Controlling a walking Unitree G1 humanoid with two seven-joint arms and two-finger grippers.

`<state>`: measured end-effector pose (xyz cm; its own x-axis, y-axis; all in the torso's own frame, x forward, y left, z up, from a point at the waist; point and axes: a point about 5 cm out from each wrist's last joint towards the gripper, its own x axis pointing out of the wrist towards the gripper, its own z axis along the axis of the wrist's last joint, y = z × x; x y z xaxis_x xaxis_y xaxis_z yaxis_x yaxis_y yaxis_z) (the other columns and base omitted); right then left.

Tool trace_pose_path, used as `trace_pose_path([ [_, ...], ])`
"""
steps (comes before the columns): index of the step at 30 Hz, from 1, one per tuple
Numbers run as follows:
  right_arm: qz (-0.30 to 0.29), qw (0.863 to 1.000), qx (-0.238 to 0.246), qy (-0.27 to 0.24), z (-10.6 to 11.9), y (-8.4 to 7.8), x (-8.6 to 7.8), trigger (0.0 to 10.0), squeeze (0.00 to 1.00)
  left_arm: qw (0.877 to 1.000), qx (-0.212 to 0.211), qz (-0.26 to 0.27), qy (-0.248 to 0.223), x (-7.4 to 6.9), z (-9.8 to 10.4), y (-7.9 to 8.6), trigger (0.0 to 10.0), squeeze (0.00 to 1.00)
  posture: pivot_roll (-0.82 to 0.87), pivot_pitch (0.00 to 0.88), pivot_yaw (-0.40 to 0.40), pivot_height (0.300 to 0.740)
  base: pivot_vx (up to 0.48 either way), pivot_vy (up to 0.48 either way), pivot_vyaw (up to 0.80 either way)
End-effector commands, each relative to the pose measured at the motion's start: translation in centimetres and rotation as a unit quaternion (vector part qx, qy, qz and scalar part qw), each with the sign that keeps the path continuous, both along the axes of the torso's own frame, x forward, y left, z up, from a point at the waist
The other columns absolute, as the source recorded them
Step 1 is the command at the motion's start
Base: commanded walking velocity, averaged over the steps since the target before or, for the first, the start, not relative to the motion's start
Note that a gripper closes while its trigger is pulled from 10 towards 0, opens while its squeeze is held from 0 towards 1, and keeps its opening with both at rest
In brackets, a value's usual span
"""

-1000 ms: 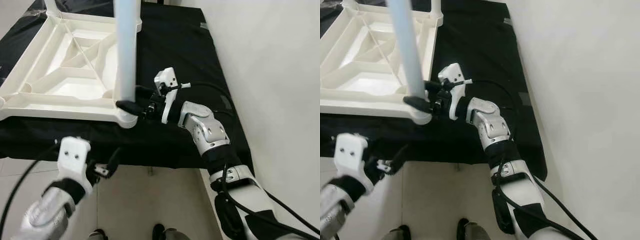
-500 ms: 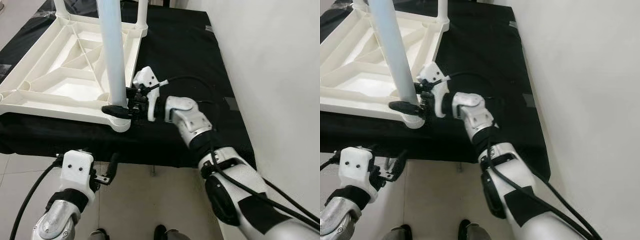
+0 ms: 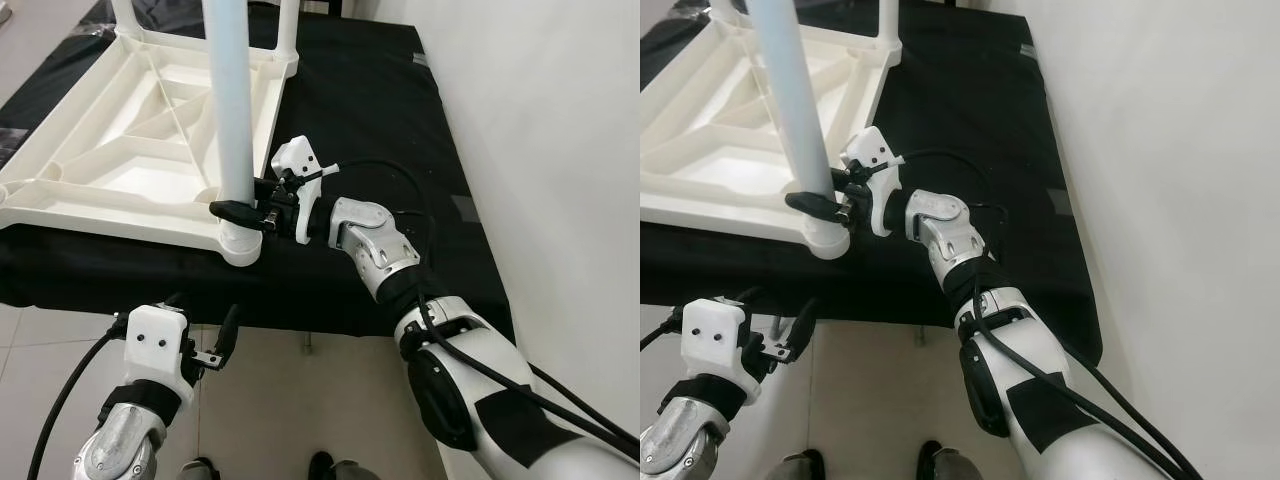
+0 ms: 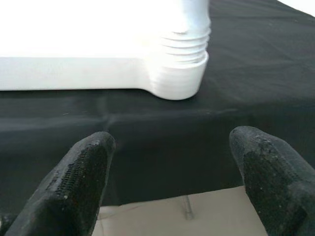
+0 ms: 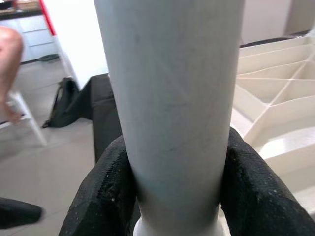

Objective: Building children table

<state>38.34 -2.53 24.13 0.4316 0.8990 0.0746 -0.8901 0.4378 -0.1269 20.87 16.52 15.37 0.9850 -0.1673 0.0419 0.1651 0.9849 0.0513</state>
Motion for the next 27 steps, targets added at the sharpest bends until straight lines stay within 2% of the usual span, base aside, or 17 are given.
trace_pose_path([
  [1,-0.177,0.982,-0.031,0.064,-4.4,-4.3,0.7,0.0,0.00,1.000,-0.017,-0.005,0.010,-0.3,-0.6,-0.1,10.0,0.00,0.11,0.242,-0.120,0.740,0.000,0.000,0.00],
  [2,-0.177,0.982,-0.031,0.064,-4.4,-4.3,0.7,0.0,0.00,1.000,-0.017,-0.005,0.010,-0.3,-0.6,-0.1,10.0,0.00,0.11,0.242,-0.120,0.740,0.000,0.000,0.00],
  [3,-0.307,0.947,-0.067,0.071,-6.1,-6.7,0.4,0.0,0.00,1.000,-0.020,-0.009,0.009,-0.3,-0.6,-0.1,10.0,0.00,0.11,0.242,-0.120,0.740,0.000,0.000,0.00],
  [5,-0.307,0.947,-0.067,0.071,-6.1,-6.7,0.4,0.0,0.00,1.000,-0.020,-0.009,0.009,-0.3,-0.6,-0.1,10.0,0.00,0.11,0.242,-0.120,0.740,0.000,0.000,0.00],
  [6,-0.398,0.911,-0.059,0.088,-7.5,-8.0,-1.1,0.0,0.00,1.000,-0.022,-0.013,0.008,-0.3,-0.7,-0.1,10.0,0.00,0.10,0.239,-0.120,0.740,0.000,0.000,0.00],
  [7,-0.430,0.896,-0.070,0.088,-8.7,-8.2,-3.7,0.0,0.00,1.000,-0.027,-0.015,0.007,-0.1,-0.7,-0.1,10.0,0.00,0.09,0.247,-0.107,0.740,0.000,0.000,0.00],
  [8,-0.430,0.896,-0.070,0.088,-8.7,-8.2,-3.7,0.0,0.00,1.000,-0.027,-0.015,0.007,-0.1,-0.7,-0.1,10.0,0.00,0.09,0.247,-0.107,0.740,0.000,0.000,0.00],
  [9,-0.410,0.905,-0.063,0.094,-9.5,-6.2,-6.5,0.0,0.00,0.999,-0.029,-0.020,0.004,0.3,-0.7,-0.1,10.0,0.00,0.08,0.238,-0.093,0.740,0.000,0.000,0.00],
  [11,-0.410,0.905,-0.063,0.094,-9.5,-6.2,-6.5,0.0,0.00,0.999,-0.029,-0.020,0.004,0.3,-0.7,-0.1,10.0,0.00,0.08,0.238,-0.093,0.740,0.000,0.000,0.00],
  [14,-0.377,0.920,-0.053,0.090,-9.3,-3.8,-6.0,0.0,0.00,0.999,-0.027,-0.021,0.002,0.9,-0.8,-0.1,10.0,0.00,0.10,0.223,-0.100,0.740,0.000,0.000,0.00],
  [17,-0.364,0.926,-0.053,0.086,-8.8,-2.6,-5.5,0.2,0.00,1.000,-0.024,-0.017,0.003,1.1,-1.0,-0.1,10.0,0.00,0.10,0.215,-0.103,0.740,0.000,0.000,0.00],
  [18,-0.360,0.928,-0.054,0.085,-8.5,-2.2,-5.2,10.0,0.00,1.000,-0.022,-0.012,0.003,1.2,-1.0,-0.1,10.0,0.00,0.11,0.211,-0.107,0.740,0.000,0.000,0.00],
  [20,-0.351,0.931,-0.063,0.074,-7.8,-1.9,-5.0,10.0,0.00,1.000,-0.018,-0.003,0.001,1.3,-1.1,0.0,10.0,0.00,0.12,0.207,-0.111,0.740,0.000,0.000,0.00],
  [21,-0.350,0.932,-0.053,0.076,-7.4,-2.0,-4.9,10.0,1.00,1.000,-0.018,-0.002,0.000,1.4,-1.1,0.0,10.0,0.00,0.12,0.205,-0.113,0.740,0.000,0.000,0.00],
  [24,-0.324,0.943,-0.036,0.071,-6.6,-1.9,-4.7,10.0,1.00,1.000,-0.018,0.000,-0.001,1.6,-1.2,0.0,10.0,0.00,0.13,0.203,-0.117,0.740,0.000,0.000,0.00],
  [26,-0.270,0.961,-0.004,0.062,-5.3,-1.8,-3.7,10.0,0.96,1.000,-0.015,-0.001,-0.002,1.8,-1.3,-0.2,10.0,0.00,0.13,0.197,-0.121,0.740,0.000,0.000,0.00],
  [27,-0.270,0.961,-0.004,0.062,-5.3,-1.8,-3.7,10.0,0.96,1.000,-0.015,-0.001,-0.002,1.8,-1.3,-0.2,10.0,0.00,0.13,0.197,-0.121,0.740,0.000,0.000,0.00],
])
